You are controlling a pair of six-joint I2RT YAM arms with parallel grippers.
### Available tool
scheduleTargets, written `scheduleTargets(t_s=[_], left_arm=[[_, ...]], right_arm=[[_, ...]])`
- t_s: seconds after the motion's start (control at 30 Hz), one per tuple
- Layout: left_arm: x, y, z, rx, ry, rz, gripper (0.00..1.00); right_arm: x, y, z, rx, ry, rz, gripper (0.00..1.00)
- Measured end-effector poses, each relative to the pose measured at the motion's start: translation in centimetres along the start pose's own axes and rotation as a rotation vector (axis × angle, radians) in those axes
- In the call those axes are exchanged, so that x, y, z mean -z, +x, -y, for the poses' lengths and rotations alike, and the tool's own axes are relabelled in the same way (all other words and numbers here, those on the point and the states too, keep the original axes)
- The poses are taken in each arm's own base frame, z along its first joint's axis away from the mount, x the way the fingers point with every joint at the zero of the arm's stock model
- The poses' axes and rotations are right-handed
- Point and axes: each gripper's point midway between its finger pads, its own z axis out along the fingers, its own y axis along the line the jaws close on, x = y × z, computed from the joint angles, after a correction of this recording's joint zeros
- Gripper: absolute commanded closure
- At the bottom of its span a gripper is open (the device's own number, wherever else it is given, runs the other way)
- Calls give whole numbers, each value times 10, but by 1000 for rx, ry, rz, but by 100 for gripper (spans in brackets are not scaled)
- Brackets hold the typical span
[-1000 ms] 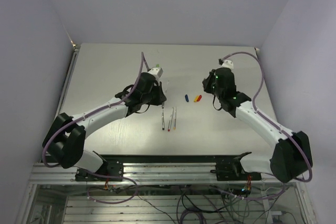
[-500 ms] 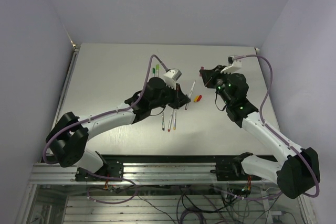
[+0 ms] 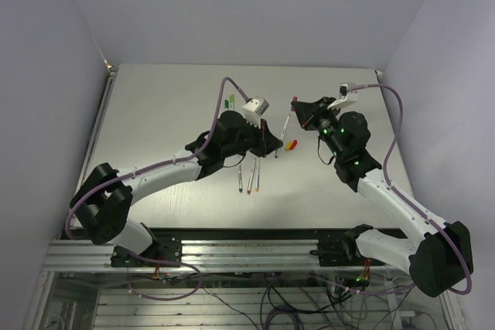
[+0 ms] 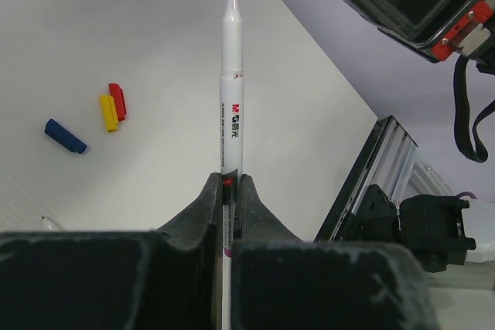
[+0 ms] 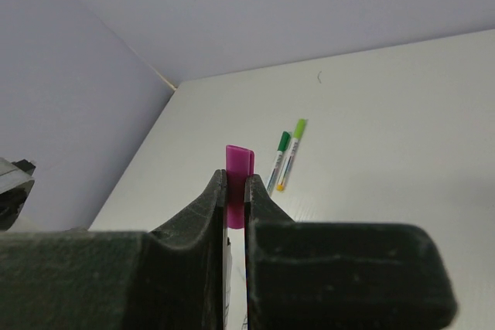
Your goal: Insert the pens into the pen caps
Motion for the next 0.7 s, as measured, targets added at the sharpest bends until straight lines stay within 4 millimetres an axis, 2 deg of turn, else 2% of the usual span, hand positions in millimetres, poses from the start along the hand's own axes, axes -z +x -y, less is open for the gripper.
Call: scheduleTargets(t_s=[0.23,0.7], left_arm=[[-2,-5,2,-3,5,11,93],[-7,-3,0,-1,0,5,93]], right_arm=[[1,5,-2,-24,-21,-9,100],[2,10,-1,-44,-24,-9,100]])
